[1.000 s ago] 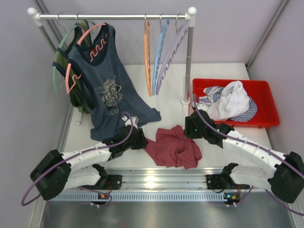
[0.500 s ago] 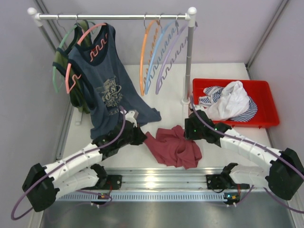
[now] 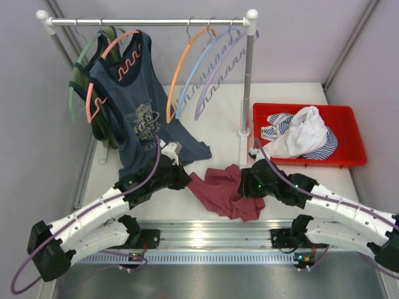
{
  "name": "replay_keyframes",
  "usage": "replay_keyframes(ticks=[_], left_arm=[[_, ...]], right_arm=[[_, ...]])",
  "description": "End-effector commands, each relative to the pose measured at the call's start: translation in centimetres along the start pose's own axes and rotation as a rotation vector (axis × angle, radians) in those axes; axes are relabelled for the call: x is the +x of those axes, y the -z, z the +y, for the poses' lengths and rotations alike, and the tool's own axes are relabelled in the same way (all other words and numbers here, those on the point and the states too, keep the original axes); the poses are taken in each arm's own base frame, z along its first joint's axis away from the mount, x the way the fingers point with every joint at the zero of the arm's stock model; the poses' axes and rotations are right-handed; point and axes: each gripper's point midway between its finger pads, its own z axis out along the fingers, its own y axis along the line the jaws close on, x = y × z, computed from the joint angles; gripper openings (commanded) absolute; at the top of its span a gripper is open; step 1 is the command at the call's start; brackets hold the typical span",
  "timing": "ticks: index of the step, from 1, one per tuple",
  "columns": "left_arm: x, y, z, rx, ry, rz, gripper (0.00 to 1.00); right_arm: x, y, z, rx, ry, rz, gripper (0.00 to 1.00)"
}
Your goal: Place the tank top on the hanger
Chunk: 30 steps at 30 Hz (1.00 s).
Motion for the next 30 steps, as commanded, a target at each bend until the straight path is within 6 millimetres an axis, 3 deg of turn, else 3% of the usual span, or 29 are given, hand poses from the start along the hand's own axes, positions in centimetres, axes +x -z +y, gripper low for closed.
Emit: replay_keyframes(ticks=[1,6,11,15,18,21,27,29,30], left_arm=[[-2.0,1.1,-1.6,0.046,-0.021,-0.044,0.0],[-2.8,1.7,-2.1,0.049,-0.04,-0.048,0.0],[-3.4,3.1,-1.7,0.012,-0.06,-0.053,0.0],[-5.4,5.3,-1.3,-0.041,-0.071,-0.127,0.0],[-7.3,7.0,-1.3,-0.057,-0.083,-0.201,0.0],[-9.0,8.5,-1.6,-0.079,-0.107,-0.241,0.0],[-12.9,11.2,-2.6,-0.113,-0.155,-0.34,0.0],[-14.9,12.6,-3.0,-0.127,-0.171,-0.4,0.0],[-15.8,13.1,-3.2,-0.134,-0.176,-0.424,0.0]], right_arm=[[2.4,-0.8,-0.9,0.065,-0.048,0.057,0.5],[3.1,-2.0,-2.2,0.142,-0.054,0.065,0.45],[3.8,-1.1,-3.6,0.187,-0.045,0.078,0.11],[3.2,1.4,-5.1,0.222,-0.065,0.026,0.01],[1.0,4.0,-5.5,0.243,-0.074,-0.049,0.01],[-3.3,7.6,-4.8,0.255,-0.069,-0.161,0.0],[-9.9,11.6,-4.5,0.332,-0.005,-0.311,0.0],[-11.8,12.0,-4.5,0.355,0.013,-0.338,0.0],[-13.7,13.2,-4.6,0.361,0.018,-0.377,0.0]])
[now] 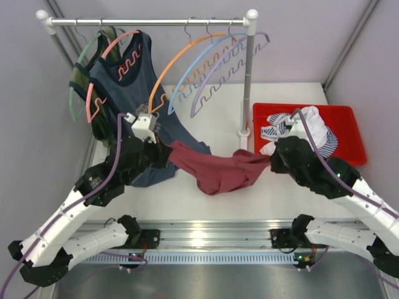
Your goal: Place the tank top on the hanger
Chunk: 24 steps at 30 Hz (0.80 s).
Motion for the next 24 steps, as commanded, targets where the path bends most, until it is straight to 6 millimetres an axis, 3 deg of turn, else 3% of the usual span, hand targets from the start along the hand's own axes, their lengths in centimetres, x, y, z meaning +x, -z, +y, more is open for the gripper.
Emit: replay_keyframes(ticks=[1,2,3,4,5,6,7,8,10,13,14,15,16,17,18,19,20,21,22,23,24], left_arm=[[-6.0,2.2,0.0,-0.042,-0.052,-0.152,0.0],[-7.0,2.2,-0.1,-0.055,-0.06,-0.166,0.0],[-8.2,2.7,-0.4,-0.05,-0.065,-0.19,0.0],[-10.6,4.0,-1.1,-0.033,-0.071,-0.242,0.0],[-11.5,3.9,-1.5,-0.032,-0.08,-0.251,0.0],[-12.5,4.3,-1.8,-0.028,-0.085,-0.272,0.0],[-14.4,5.5,-2.3,-0.014,-0.093,-0.316,0.0],[-14.9,5.4,-2.6,-0.013,-0.103,-0.317,0.0],[-16.3,6.3,-3.1,0.0,-0.115,-0.342,0.0],[-15.3,5.8,-3.3,0.016,-0.136,-0.302,0.0],[-14.5,5.6,-3.3,0.027,-0.136,-0.281,0.0],[-13.5,5.1,-3.6,0.051,-0.129,-0.25,0.0],[-10.9,3.7,-3.3,0.053,-0.137,-0.179,0.0],[-9.5,3.5,-3.2,0.07,-0.124,-0.155,0.0],[-5.4,1.7,-3.1,0.097,-0.108,-0.05,0.0],[-3.5,1.5,-3.0,0.121,-0.088,-0.017,0.0],[-1.6,0.7,-3.1,0.144,-0.065,0.02,0.0],[0.7,0.2,-3.3,0.168,-0.005,0.077,0.0],[6.0,-0.9,-2.5,0.182,0.015,0.199,0.0],[8.5,-1.2,-2.6,0.217,0.047,0.256,0.0],[10.4,-1.7,-2.7,0.225,0.114,0.289,0.0]], right_arm=[[-5.5,0.6,-1.6,0.088,0.063,-0.119,0.0],[-6.4,0.4,-1.3,0.08,0.07,-0.118,0.0],[-9.2,1.3,-1.8,0.087,0.058,-0.171,0.0],[-10.7,1.6,-1.7,0.079,0.052,-0.197,0.0],[-11.8,1.4,-1.4,0.078,0.056,-0.202,0.0],[-14.3,2.9,-1.4,0.071,0.046,-0.262,0.0],[-15.3,3.3,-1.2,0.072,0.05,-0.274,0.0],[-17.1,4.0,-0.8,0.062,0.047,-0.306,0.0],[-18.2,4.5,-0.5,0.056,0.047,-0.328,0.0],[-17.6,4.6,0.1,0.008,0.033,-0.324,0.0],[-16.7,4.3,0.1,-0.006,0.015,-0.308,0.0],[-14.1,2.2,-0.1,0.005,0.028,-0.244,0.0],[-12.3,1.4,0.1,-0.019,0.019,-0.208,0.0],[-10.7,1.5,-0.1,-0.049,-0.029,-0.197,0.0],[-6.3,-1.2,-0.6,-0.036,-0.022,-0.102,0.0],[-3.8,-1.9,-0.2,-0.078,-0.04,-0.042,0.0],[1.0,-3.5,-1.1,-0.074,-0.079,0.046,0.0],[2.8,-4.2,-1.0,-0.097,-0.11,0.074,0.0],[5.2,-4.5,-0.5,-0.142,-0.138,0.133,0.0],[9.2,-5.3,-1.0,-0.146,-0.185,0.204,0.0],[10.4,-5.6,-0.7,-0.169,-0.21,0.225,0.02]])
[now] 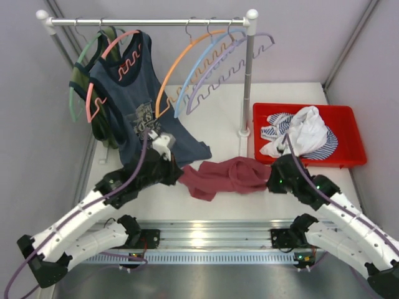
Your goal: Place the tank top on the hanger
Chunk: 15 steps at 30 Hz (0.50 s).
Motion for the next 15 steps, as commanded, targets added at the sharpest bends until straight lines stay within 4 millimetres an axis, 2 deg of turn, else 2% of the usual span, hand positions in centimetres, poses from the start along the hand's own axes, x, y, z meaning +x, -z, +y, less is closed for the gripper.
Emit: replay_keyframes(ticks=[1,2,3,4,5,6,9,11,15], left_arm=[[10.2,-2.2,-0.7,0.122,0.195,0.236,0.0],[11.9,-2.4,-0.3,0.117,0.222,0.27,0.0],[13.2,-2.6,-0.2,0.118,0.256,0.29,0.0],[15.3,-2.8,0.7,0.095,0.272,0.327,0.0],[16.1,-2.8,0.3,0.106,0.268,0.34,0.0],[16.6,-2.8,0.4,0.095,0.284,0.348,0.0],[17.4,-3.2,1.0,0.049,0.289,0.384,0.0],[17.8,-3.5,1.3,0.025,0.284,0.412,0.0],[16.6,-4.0,1.7,-0.013,0.284,0.364,0.0]], right_arm=[[4.9,-0.7,2.2,-0.172,-0.179,0.098,0.04],[7.1,-1.4,1.8,-0.158,-0.194,0.145,0.06],[7.9,-1.5,1.6,-0.155,-0.198,0.159,0.11],[8.3,-1.4,1.4,-0.154,-0.198,0.16,0.14],[8.5,-1.4,1.2,-0.143,-0.191,0.163,0.2],[8.4,-1.3,1.0,-0.132,-0.183,0.162,0.3],[6.4,-1.1,1.4,-0.117,-0.15,0.113,0.43],[5.0,-1.2,2.3,-0.118,-0.124,0.096,0.45],[2.6,-2.4,5.4,-0.168,-0.098,0.049,0.45]])
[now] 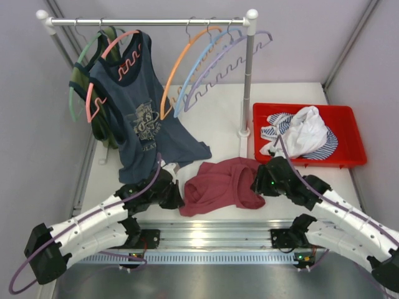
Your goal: Place the tank top on the hanger
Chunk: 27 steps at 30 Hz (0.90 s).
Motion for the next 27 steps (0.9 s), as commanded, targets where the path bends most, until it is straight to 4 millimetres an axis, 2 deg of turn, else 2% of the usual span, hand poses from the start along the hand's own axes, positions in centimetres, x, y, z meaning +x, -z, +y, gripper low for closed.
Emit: replay_keyframes(ticks=[1,2,3,7,12,17,19,20,21,23,27], left_arm=[[-3.7,0.8,-2.2,0.039,0.02,-0.128,0.0],[-3.9,1.0,-2.1,0.025,0.02,-0.133,0.0],[-5.1,1.4,-2.1,0.003,0.02,-0.178,0.0],[-6.9,1.3,-1.1,-0.087,0.009,-0.239,0.05],[-7.7,0.8,-0.4,-0.14,-0.004,-0.259,0.14],[-8.3,0.4,0.5,-0.173,0.01,-0.275,0.15],[-8.3,0.2,1.0,-0.186,0.016,-0.268,0.16],[-8.4,0.1,1.5,-0.197,0.028,-0.271,0.16],[-8.5,0.1,1.7,-0.202,0.033,-0.27,0.18],[-8.7,-0.1,2.2,-0.206,0.055,-0.271,0.2],[-8.7,-0.7,2.5,-0.194,0.077,-0.257,0.29]], right_arm=[[-3.8,-1.0,4.0,-0.07,0.029,-0.105,0.45],[-4.7,-1.2,5.1,-0.097,0.029,-0.128,0.45],[-4.8,-1.6,5.6,-0.104,0.036,-0.126,0.45],[-4.9,-4.6,6.3,-0.072,0.064,-0.093,0.45],[-5.2,-6.6,6.8,-0.06,0.072,-0.094,0.45],[-4.9,-8.0,7.1,-0.057,0.08,-0.076,0.44],[-4.7,-8.2,7.0,-0.055,0.079,-0.071,0.32],[-4.4,-8.1,6.7,-0.047,0.081,-0.065,0.21],[-4.3,-7.9,6.4,-0.043,0.08,-0.064,0.17],[-4.3,-7.0,5.6,-0.026,0.075,-0.078,0.11],[-3.8,-5.2,4.3,-0.019,0.071,-0.092,0.08]])
